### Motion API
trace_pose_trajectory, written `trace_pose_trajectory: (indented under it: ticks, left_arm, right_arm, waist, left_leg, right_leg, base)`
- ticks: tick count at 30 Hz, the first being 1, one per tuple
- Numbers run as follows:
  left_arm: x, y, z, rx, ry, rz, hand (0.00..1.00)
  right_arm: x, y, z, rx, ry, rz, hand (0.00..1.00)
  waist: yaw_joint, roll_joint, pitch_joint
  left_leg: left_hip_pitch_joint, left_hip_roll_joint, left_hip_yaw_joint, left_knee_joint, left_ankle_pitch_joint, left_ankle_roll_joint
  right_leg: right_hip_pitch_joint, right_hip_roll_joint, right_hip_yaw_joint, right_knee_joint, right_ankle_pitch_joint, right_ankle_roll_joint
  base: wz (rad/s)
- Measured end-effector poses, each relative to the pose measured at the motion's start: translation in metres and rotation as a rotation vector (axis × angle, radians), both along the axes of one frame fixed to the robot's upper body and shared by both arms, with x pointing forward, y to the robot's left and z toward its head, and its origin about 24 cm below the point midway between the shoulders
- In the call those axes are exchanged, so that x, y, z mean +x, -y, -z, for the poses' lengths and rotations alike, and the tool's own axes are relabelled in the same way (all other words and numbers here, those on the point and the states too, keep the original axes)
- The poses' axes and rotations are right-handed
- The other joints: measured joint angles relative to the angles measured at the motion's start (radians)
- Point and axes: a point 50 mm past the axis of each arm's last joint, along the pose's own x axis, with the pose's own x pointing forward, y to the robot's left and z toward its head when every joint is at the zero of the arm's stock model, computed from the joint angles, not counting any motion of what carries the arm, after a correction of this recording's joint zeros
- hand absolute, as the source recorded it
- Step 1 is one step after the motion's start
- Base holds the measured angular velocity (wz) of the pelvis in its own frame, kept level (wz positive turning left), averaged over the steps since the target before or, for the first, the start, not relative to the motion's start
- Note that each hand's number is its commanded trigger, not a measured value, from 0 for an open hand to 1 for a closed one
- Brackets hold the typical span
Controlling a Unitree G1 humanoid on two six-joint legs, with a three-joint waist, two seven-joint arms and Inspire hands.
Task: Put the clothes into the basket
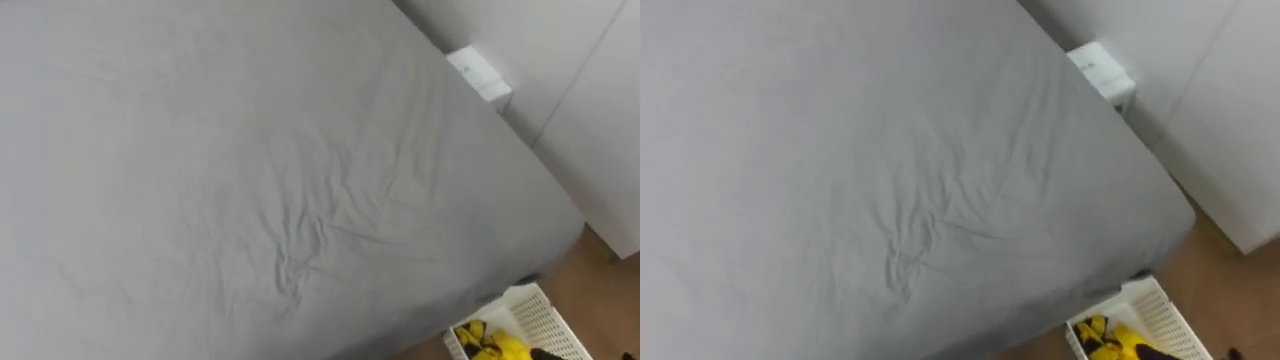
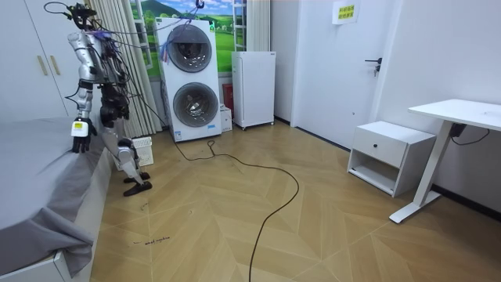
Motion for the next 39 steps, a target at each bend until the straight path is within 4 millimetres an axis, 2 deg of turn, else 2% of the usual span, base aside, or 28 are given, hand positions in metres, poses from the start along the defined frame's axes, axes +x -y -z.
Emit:
trace_pose_trajectory:
  ticks: [2,4,6,9,13,16,18,24,25,39]
  left_arm:
    - [0.002,0.0,-0.001,0.006,0.01,0.006,0.0]
    - [0.004,0.002,0.0,0.004,0.028,0.007,0.0]
    - [0.006,0.005,0.0,0.005,0.047,-0.001,0.0]
    - [0.012,0.011,0.001,0.021,0.085,-0.027,0.0]
    - [0.015,0.014,0.0,0.023,0.109,-0.031,0.0]
    - [0.015,0.016,0.001,0.019,0.113,-0.033,0.0]
    - [0.013,0.014,0.001,0.022,0.117,-0.042,0.0]
    - [0.013,0.014,0.001,0.008,0.121,-0.02,0.0]
    - [0.012,0.014,0.001,0.008,0.123,-0.019,0.0]
    - [0.01,0.018,0.003,-0.004,0.122,-0.038,0.0]
  right_arm:
    - [-0.001,-0.012,0.006,0.046,-0.02,-0.036,0.0]
    - [-0.002,-0.02,0.011,0.083,-0.038,-0.059,0.0]
    - [-0.005,-0.029,0.016,0.117,-0.074,-0.087,0.0]
    - [-0.013,-0.046,0.025,0.179,-0.154,-0.162,0.0]
    - [-0.02,-0.054,0.029,0.205,-0.202,-0.198,0.0]
    - [-0.024,-0.058,0.031,0.231,-0.227,-0.226,0.0]
    - [-0.027,-0.064,0.034,0.244,-0.247,-0.245,0.0]
    - [-0.028,-0.068,0.035,0.243,-0.28,-0.317,0.0]
    - [-0.03,-0.069,0.035,0.236,-0.295,-0.332,0.0]
    - [-0.033,-0.07,0.036,0.213,-0.336,-0.383,0.0]
  waist:
    - [0.0,-0.01,-0.0027]
    - [0.005,-0.016,-0.0043]
    - [0.028,-0.026,-0.0049]
    - [0.058,-0.046,-0.0052]
    - [0.082,-0.056,-0.0061]
    - [0.082,-0.067,-0.0041]
    - [0.103,-0.082,-0.0027]
    - [0.133,-0.091,-0.0019]
    - [0.135,-0.094,0.0003]
    - [0.144,-0.095,0.0032]
  left_leg:
    - [0.014,0.003,-0.031,-0.003,0.0,0.0]
    - [0.024,0.0,-0.043,-0.007,0.0,0.0]
    - [0.036,-0.002,-0.054,-0.012,0.0,0.0]
    - [0.042,-0.007,-0.091,-0.019,0.0,0.001]
    - [0.047,-0.012,-0.11,-0.028,0.0,0.001]
    - [0.048,-0.022,-0.158,-0.025,0.0,0.001]
    - [0.06,-0.023,-0.179,-0.026,0.0,0.001]
    - [0.066,-0.029,-0.203,-0.027,0.0,0.001]
    - [0.07,-0.033,-0.205,-0.027,0.0,0.001]
    - [0.093,-0.038,-0.205,-0.027,0.0,0.001]
  right_leg:
    - [0.033,-0.006,-0.028,-0.02,0.001,0.001]
    - [0.054,-0.012,-0.052,-0.028,-0.001,0.002]
    - [0.071,-0.014,-0.058,-0.034,-0.001,0.003]
    - [0.103,-0.019,-0.091,-0.06,0.001,0.005]
    - [0.126,-0.027,-0.127,-0.071,-0.003,0.005]
    - [0.15,-0.034,-0.162,-0.091,-0.006,0.007]
    - [0.177,-0.034,-0.176,-0.112,-0.009,0.007]
    - [0.197,-0.039,-0.197,-0.121,-0.019,0.009]
    - [0.202,-0.041,-0.201,-0.121,-0.023,0.009]
    - [0.222,-0.048,-0.195,-0.117,-0.029,0.014]
  base:
    - [0.41]
    - [0.42]
    - [0.25]
    - [0.32]
    - [0.27]
    - [0.37]
    - [0.25]
    - [0.12]
    - [0.09]
    - [0.0]
